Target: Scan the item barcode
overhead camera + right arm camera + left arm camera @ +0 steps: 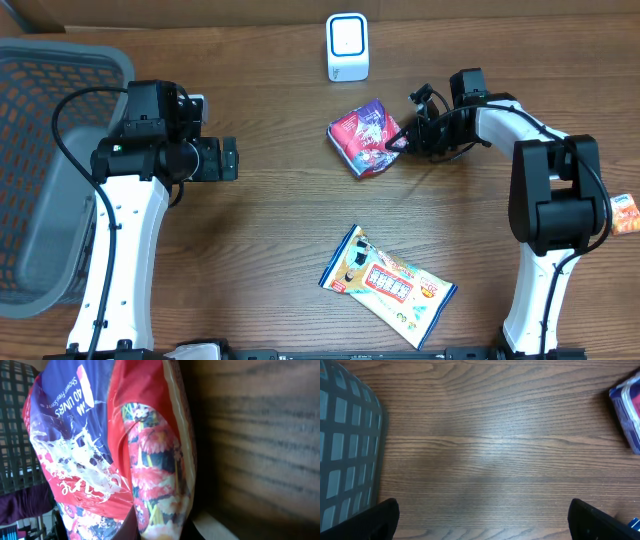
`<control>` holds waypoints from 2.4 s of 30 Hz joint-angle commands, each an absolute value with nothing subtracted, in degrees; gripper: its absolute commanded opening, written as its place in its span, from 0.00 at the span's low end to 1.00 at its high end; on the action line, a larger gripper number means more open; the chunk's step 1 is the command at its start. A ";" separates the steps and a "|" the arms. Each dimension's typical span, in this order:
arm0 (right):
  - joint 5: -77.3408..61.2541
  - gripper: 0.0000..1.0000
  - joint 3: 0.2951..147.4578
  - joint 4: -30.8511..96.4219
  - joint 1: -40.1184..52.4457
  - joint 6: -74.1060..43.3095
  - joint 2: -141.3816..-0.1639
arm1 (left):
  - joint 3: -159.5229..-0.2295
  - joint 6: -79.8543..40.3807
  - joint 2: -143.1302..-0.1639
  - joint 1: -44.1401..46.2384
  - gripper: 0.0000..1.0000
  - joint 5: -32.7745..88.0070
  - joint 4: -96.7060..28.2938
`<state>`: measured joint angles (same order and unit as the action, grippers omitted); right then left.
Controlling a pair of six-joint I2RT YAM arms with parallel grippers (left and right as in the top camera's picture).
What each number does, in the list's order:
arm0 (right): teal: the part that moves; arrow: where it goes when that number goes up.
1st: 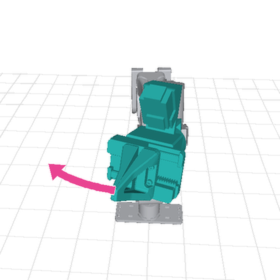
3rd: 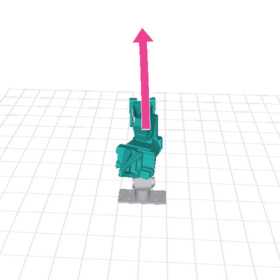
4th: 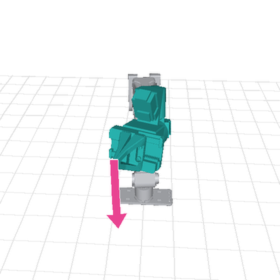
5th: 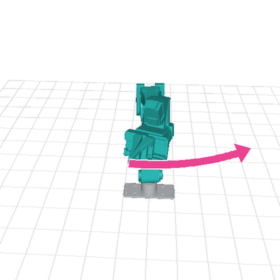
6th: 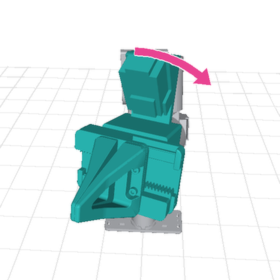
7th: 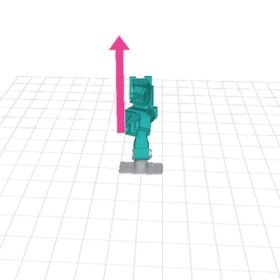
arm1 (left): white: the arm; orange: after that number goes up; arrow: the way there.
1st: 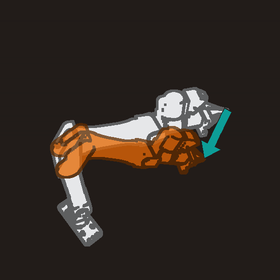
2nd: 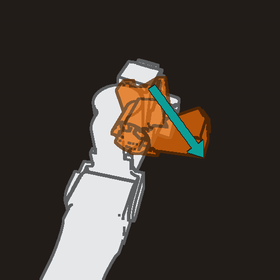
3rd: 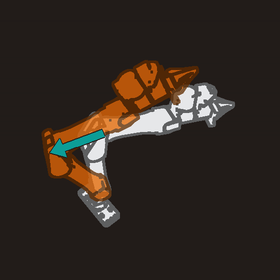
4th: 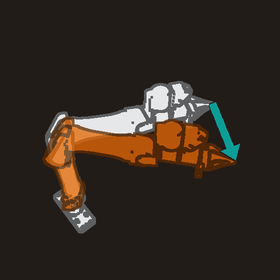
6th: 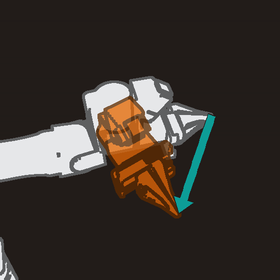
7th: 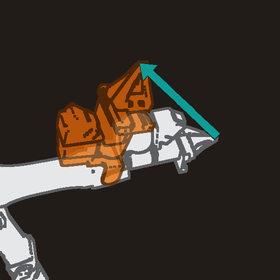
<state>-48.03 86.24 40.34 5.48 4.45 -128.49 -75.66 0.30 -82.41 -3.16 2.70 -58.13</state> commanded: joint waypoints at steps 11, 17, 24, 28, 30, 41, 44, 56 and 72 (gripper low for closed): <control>21.06 0.04 84.99 51.27 18.00 1.48 -91.90 | -75.85 -0.23 -81.97 -3.44 1.00 2.37 -58.08; 51.72 0.04 84.77 60.69 33.34 -0.05 -89.45 | -75.85 -0.23 -81.97 -3.46 1.00 2.37 -58.08; 69.14 0.04 77.19 67.77 48.03 -12.27 -90.06 | -75.85 -0.23 -81.97 -3.38 1.00 2.37 -58.08; 73.23 0.04 69.71 62.72 51.09 -11.88 -93.23 | -75.85 -0.23 -81.97 -3.36 1.00 2.37 -58.08; 77.76 0.04 64.95 54.70 51.90 -8.45 -98.02 | -75.85 -0.23 -81.97 -3.36 1.00 2.37 -58.08; 90.13 0.04 62.48 31.22 56.62 7.57 -118.69 | -75.85 -0.23 -81.97 -3.36 1.00 2.37 -58.08; 89.49 0.30 62.48 31.29 61.49 7.57 -119.46 | -75.85 -0.23 -81.97 -3.36 1.00 2.37 -58.08; 69.17 1.00 67.29 35.27 80.05 -8.93 -118.54 | -75.85 -0.23 -81.97 -3.36 1.00 2.37 -58.08; 29.45 1.00 84.25 62.85 62.17 -29.50 -99.13 | -75.85 -0.23 -81.97 -3.36 1.00 2.37 -58.08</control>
